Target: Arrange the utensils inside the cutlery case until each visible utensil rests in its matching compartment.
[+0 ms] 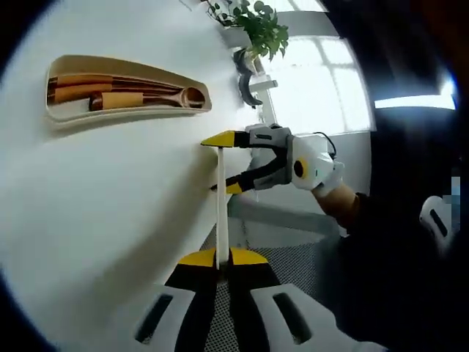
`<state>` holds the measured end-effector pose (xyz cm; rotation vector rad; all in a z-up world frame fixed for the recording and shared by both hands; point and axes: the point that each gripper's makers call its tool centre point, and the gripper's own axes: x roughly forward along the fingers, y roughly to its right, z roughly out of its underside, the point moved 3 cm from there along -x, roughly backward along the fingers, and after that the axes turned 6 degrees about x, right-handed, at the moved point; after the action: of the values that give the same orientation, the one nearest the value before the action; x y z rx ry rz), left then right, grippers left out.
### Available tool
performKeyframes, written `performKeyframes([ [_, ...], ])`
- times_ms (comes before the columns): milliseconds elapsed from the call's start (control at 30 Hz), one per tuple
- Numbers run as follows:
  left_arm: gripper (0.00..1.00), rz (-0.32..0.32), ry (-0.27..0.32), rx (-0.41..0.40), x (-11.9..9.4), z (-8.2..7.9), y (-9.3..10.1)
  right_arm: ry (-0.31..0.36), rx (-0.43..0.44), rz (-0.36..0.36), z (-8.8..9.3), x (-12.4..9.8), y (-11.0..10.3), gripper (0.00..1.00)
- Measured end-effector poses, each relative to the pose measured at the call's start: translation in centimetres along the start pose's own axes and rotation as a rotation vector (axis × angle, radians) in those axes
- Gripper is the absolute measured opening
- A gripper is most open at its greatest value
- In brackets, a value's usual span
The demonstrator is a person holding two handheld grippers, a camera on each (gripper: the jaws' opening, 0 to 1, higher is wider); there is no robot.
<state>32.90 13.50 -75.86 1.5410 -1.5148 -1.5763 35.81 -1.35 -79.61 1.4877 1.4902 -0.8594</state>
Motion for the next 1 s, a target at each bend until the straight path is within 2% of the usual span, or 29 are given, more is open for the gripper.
performKeyframes([
  [200,0.05,-0.010,0.043,0.009,-0.7,-0.6,-0.2,-0.001,0.014,-0.002,-0.2,-0.1,0.1,0.38],
  [233,0.05,-0.016,0.066,0.022,-0.8,-0.9,-0.3,-0.004,0.021,-0.001,-0.2,-0.1,0.2,0.38],
  [267,0.05,-0.028,0.126,0.069,-0.9,-1.7,-0.4,-0.013,0.032,0.007,-0.1,-0.2,0.4,0.37],
  [300,0.05,-0.027,0.162,0.079,-1.1,-2.2,-0.2,-0.007,0.046,0.016,-0.1,-0.4,0.8,0.37],
  [367,0.05,-0.029,0.200,0.063,-1.7,-2.7,-0.2,0.009,0.055,0.030,-0.2,-0.6,1.3,0.37],
  [433,0.07,-0.069,0.262,0.088,-2.2,-3.7,-0.6,0.023,0.098,0.030,-0.4,-1.0,1.7,0.37],
  [467,0.07,-0.064,0.259,0.084,-2.3,-3.7,-0.5,0.025,0.094,0.037,-0.5,-1.1,2.0,0.37],
  [533,0.08,-0.092,0.306,0.100,-2.7,-4.4,-0.7,0.021,0.111,0.045,-0.6,-1.3,2.6,0.37],
  [567,0.09,-0.139,0.340,0.139,-3.1,-5.1,-1.0,0.022,0.120,0.048,-0.7,-1.4,2.8,0.37],
  [633,0.10,-0.182,0.410,0.200,-3.8,-6.1,-1.0,0.034,0.168,0.060,-1.0,-1.6,3.5,0.37],
  [733,0.11,-0.191,0.465,0.178,-4.9,-7.1,-1.0,0.053,0.202,0.053,-1.6,-1.9,4.4,0.37],
  [767,0.11,-0.201,0.499,0.181,-5.3,-7.7,-1.1,0.059,0.205,0.055,-1.8,-1.9,4.7,0.37],
  [833,0.11,-0.215,0.522,0.166,-5.8,-8.0,-1.2,0.061,0.209,0.055,-2.1,-2.0,5.5,0.37],
  [933,0.14,-0.325,0.565,0.188,-6.8,-8.6,-2.5,0.051,0.203,0.057,-2.6,-2.0,6.9,0.36],
  [1000,0.14,-0.345,0.571,0.160,-7.2,-8.6,-2.9,0.033,0.186,0.047,-2.9,-1.6,7.7,0.36],
])
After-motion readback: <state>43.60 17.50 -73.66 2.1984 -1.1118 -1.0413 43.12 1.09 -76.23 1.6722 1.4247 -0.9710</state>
